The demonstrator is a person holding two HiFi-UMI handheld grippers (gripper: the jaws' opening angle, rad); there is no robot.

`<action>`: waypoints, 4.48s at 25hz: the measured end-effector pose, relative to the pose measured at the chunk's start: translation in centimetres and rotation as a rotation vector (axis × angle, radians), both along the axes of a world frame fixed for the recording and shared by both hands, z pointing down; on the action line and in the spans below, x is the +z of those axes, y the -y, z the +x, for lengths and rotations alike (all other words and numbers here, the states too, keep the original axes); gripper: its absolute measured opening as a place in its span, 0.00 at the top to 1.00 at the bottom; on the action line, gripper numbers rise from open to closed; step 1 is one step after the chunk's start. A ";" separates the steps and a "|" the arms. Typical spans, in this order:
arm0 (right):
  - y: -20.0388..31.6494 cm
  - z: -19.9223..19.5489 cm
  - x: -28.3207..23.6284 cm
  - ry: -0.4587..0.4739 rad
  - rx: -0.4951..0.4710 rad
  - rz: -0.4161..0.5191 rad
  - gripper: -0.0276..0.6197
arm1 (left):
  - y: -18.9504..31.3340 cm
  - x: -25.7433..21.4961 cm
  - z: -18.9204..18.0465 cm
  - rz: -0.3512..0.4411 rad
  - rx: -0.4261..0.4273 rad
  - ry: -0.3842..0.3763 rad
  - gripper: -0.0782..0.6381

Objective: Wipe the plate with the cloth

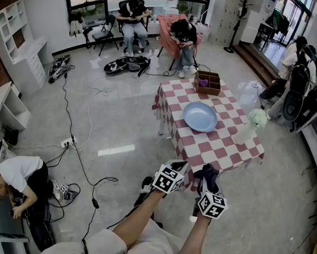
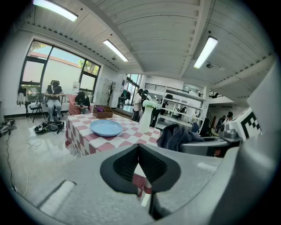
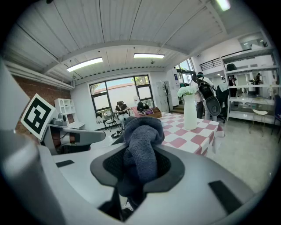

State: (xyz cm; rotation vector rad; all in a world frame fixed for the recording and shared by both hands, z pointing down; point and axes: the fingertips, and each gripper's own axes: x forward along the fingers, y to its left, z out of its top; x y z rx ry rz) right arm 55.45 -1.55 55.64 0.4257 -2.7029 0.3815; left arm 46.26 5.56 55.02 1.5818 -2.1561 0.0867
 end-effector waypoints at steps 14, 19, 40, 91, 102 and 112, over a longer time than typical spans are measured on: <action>6.2 -10.1 1.6 0.021 0.016 -0.094 0.78 | 6.0 2.4 -10.3 -0.053 0.048 -0.064 0.88; 8.7 -15.0 1.7 -0.005 0.026 -0.111 0.78 | 8.6 2.5 -15.5 -0.061 0.088 -0.100 0.88; 11.9 -36.0 1.7 -0.009 0.099 -0.110 0.78 | 5.5 4.2 -36.1 -0.130 0.220 -0.151 0.88; 23.1 -45.4 13.9 -0.290 0.172 -0.208 0.78 | 27.2 15.7 -46.8 -0.337 0.723 -0.478 0.81; 22.1 -45.3 15.0 -0.334 0.181 -0.206 0.78 | 30.1 15.7 -48.5 -0.367 0.775 -0.431 0.76; 21.3 -47.0 14.5 -0.324 0.254 -0.195 0.77 | 28.7 19.7 -46.1 -0.525 0.834 -0.371 0.77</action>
